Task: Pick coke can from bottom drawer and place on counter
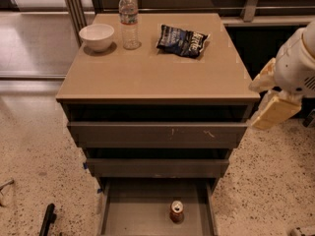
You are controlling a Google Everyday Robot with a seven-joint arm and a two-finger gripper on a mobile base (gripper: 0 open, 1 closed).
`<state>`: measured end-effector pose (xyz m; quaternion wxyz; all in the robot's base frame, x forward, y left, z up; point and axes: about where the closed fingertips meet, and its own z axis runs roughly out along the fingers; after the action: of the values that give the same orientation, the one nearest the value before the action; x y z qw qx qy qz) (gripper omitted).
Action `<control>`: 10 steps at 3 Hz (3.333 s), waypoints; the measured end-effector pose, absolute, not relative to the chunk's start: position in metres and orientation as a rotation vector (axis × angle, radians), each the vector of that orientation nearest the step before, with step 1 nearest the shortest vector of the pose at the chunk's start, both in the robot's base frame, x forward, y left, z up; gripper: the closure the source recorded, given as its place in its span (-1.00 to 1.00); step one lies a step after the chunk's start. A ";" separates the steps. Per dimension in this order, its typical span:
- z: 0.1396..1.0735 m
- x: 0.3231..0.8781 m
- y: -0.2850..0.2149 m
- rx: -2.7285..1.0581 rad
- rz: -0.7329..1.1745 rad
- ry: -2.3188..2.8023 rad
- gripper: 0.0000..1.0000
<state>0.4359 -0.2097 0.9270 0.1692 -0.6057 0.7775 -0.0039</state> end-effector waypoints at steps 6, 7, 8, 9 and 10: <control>0.583 0.430 -0.182 -1.571 0.515 2.066 1.00; 0.505 0.429 -0.176 -1.552 0.616 2.048 1.00; 0.462 0.424 -0.171 -1.581 0.681 2.044 1.00; 0.458 0.422 -0.169 -1.579 0.692 2.046 1.00; 0.426 0.420 -0.177 -1.609 0.656 2.052 1.00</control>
Offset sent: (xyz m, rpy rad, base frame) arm -0.0138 0.0251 -0.2828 0.4916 0.1835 -0.0697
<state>0.4203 -0.1771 0.4257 0.2246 -0.5830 0.7437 0.2379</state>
